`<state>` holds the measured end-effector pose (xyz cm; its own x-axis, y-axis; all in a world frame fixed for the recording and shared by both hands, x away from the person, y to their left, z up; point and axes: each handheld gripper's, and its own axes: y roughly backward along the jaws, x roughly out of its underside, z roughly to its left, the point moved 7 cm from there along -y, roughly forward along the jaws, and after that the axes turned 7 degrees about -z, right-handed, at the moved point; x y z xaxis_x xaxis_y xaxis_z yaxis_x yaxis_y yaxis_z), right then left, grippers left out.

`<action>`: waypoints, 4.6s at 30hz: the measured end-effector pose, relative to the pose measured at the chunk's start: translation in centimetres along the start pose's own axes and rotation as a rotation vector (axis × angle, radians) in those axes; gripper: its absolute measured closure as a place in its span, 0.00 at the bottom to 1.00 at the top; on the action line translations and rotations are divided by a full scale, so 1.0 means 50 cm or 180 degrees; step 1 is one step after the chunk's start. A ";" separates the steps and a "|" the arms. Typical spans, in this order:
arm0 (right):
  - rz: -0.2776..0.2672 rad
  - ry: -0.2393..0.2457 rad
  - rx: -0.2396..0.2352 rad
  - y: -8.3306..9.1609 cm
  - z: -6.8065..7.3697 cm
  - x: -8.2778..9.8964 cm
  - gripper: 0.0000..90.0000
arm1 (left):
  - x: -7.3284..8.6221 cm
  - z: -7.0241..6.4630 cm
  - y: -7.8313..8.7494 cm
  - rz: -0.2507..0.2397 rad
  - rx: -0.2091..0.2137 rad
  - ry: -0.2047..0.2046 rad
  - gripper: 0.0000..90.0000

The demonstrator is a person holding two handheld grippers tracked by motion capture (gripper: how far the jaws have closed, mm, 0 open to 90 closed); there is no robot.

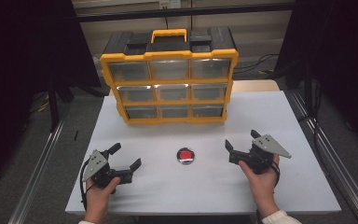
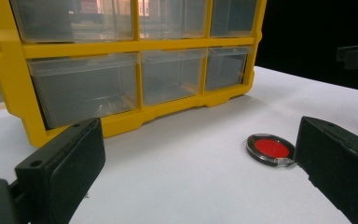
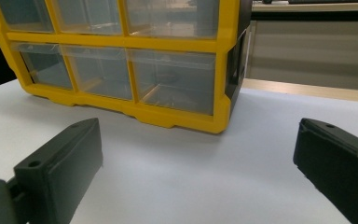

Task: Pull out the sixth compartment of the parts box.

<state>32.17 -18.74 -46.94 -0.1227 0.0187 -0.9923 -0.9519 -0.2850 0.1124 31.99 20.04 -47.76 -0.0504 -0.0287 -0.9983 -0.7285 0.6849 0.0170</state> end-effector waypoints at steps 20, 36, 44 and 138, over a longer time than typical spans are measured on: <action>-0.0050 -0.0079 0.0235 -0.057 0.008 -0.018 0.01 | 0.000 0.000 0.000 0.0011 0.0007 -0.0012 0.02; -0.0120 -0.0090 0.0324 -0.108 0.039 -0.041 0.01 | -0.001 0.000 0.000 -0.0001 -0.0006 -0.0018 0.02; -0.0105 -0.0095 0.0365 -0.127 0.042 -0.048 0.01 | -0.002 0.001 0.000 0.0000 0.0005 -0.0050 0.02; -0.0252 0.0535 0.0609 -0.263 0.088 -0.148 0.06 | 0.003 -0.006 -0.008 0.0010 0.0096 0.0015 0.02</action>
<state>44.34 -10.90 -40.86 -0.0125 -0.1303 -0.9914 -0.9944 -0.1025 0.0260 32.09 19.55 -47.92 -0.0560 -0.0299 -0.9980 -0.7073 0.7067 0.0185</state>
